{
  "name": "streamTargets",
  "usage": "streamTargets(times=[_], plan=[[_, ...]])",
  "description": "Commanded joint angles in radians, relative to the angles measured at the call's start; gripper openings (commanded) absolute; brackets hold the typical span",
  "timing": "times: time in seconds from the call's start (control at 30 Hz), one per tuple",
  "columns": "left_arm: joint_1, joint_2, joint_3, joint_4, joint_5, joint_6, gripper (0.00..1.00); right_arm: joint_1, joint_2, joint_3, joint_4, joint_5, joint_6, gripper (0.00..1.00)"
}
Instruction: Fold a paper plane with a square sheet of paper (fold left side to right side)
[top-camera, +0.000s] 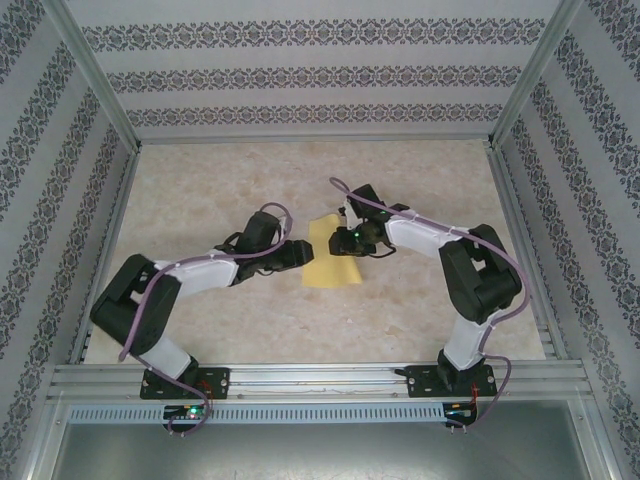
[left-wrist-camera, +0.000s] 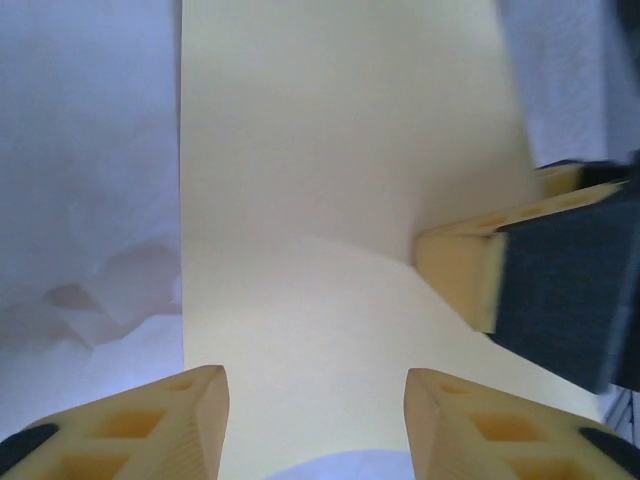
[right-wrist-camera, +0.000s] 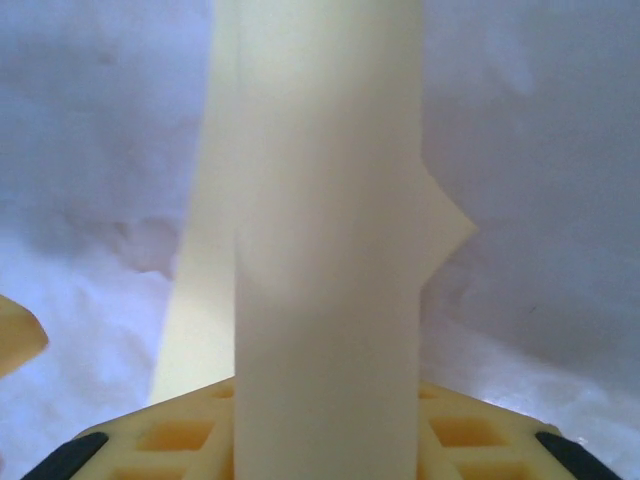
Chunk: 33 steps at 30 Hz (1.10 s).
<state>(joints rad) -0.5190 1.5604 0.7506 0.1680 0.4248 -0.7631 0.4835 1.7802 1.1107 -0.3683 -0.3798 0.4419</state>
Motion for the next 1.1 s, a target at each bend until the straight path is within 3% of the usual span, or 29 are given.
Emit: streamTargets(times=[0.0,0.13,0.33,0.53,0.7,0.9,1.07], plan=[[0.048,-0.100,-0.028,-0.022,-0.004,0.073,0.56,-0.037,-0.085,-0.057,0.129,-0.179,-0.001,0.34],[0.123,-0.212,-0.074,0.026,0.078,0.104,0.67,-0.106,-0.182,-0.150,0.283,-0.345,0.023,0.33],[0.240,-0.346,-0.178,0.259,0.267,0.051,0.82,-0.208,-0.323,-0.255,0.500,-0.606,0.094,0.32],[0.255,-0.386,-0.155,0.386,0.443,0.018,0.92,-0.237,-0.442,-0.284,0.650,-0.766,0.178,0.30],[0.256,-0.344,-0.120,0.539,0.563,-0.085,0.94,-0.221,-0.517,-0.288,0.793,-0.826,0.289,0.28],[0.246,-0.260,-0.094,0.791,0.632,-0.238,0.94,-0.150,-0.550,-0.256,0.821,-0.805,0.312,0.27],[0.214,-0.222,-0.066,0.848,0.653,-0.258,0.93,-0.107,-0.510,-0.229,0.836,-0.776,0.322,0.27]])
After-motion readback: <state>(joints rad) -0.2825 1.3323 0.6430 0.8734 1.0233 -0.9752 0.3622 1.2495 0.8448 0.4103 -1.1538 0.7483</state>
